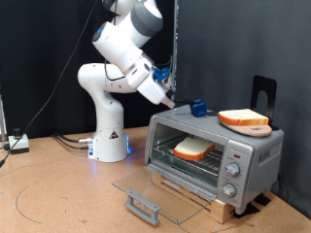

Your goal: Make a piece of toast with the oven

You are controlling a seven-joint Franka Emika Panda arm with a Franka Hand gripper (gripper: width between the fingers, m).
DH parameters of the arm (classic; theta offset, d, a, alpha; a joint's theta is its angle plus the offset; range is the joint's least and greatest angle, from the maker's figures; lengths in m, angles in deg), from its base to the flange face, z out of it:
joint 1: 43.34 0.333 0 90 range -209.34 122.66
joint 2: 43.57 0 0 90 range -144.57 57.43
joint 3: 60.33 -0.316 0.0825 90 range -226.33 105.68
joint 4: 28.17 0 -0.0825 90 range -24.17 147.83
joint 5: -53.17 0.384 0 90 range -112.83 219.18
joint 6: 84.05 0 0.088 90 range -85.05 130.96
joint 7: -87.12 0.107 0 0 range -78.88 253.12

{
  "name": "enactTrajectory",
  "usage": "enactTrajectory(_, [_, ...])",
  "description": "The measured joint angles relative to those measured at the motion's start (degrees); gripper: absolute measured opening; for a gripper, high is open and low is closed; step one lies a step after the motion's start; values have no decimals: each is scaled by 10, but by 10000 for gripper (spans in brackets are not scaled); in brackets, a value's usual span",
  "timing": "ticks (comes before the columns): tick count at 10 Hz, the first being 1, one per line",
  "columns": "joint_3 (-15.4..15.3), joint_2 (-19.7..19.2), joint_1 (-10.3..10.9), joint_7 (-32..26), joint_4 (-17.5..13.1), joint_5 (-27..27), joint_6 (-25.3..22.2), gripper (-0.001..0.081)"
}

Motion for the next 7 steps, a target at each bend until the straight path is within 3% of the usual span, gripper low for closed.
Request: enactTrajectory(7, [89, -92, -75, -57, -62, -121, -49, 809])
